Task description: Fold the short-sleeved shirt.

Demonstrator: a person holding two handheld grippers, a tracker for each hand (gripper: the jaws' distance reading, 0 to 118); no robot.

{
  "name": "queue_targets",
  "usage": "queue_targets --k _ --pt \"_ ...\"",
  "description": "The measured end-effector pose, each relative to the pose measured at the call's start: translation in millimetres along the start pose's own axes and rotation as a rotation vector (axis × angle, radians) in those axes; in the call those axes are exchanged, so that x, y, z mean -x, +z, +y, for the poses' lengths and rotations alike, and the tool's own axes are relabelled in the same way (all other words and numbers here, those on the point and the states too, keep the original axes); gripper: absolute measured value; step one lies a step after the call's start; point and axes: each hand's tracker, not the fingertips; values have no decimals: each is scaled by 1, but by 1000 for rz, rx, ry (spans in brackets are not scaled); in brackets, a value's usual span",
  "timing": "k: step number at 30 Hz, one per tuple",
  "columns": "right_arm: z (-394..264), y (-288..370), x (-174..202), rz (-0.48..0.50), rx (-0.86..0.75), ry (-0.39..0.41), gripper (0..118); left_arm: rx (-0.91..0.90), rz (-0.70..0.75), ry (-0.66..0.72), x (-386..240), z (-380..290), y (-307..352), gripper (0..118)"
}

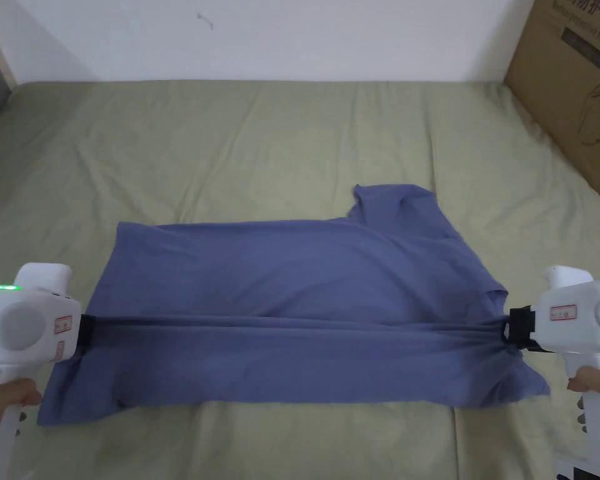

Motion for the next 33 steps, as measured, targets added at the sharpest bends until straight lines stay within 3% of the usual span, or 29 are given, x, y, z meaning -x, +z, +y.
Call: queue_targets --k 1,3,4,5,13,14,15,16,17,22,27,28,31,32,33 --pt "2 -5 0 13 6 -6 13 3 5 -2 -3 2 -8 13" --pt "2 -9 4 -15 23 10 57 36 41 -14 -2 0 -17 67" --pt "0 -9 7 -51 22 48 70 43 49 -20 0 -2 -19 90" --pt "0 -8 8 -68 15 75 69 43 46 -16 0 -4 -18 100" --pt "-18 37 11 -11 -76 85 66 -37 -39 85 8 -35 55 90" --pt "-23 43 11 8 -86 85 57 -46 -52 97 9 -43 65 70" --pt "-28 48 11 16 -86 80 40 -49 -70 106 14 -50 69 45" --pt "-33 52 12 19 -88 79 13 -51 -80 112 15 -58 75 16" --pt "-42 57 11 24 -100 73 1 -52 -77 113 15 -71 81 1" --pt "-83 73 16 38 -98 86 0 -75 -108 184 13 -114 99 0" --pt "-104 71 15 51 -71 59 0 -56 -117 205 18 -116 86 0" --pt "-106 71 15 49 -68 57 0 -46 -116 209 21 -113 80 7" --pt "-106 63 7 49 -57 51 0 -15 -73 196 23 -106 59 90" --pt "-106 63 6 47 -52 50 0 7 -57 190 25 -103 49 109" --pt "-106 62 6 45 -48 49 0 20 -42 196 27 -101 40 108"
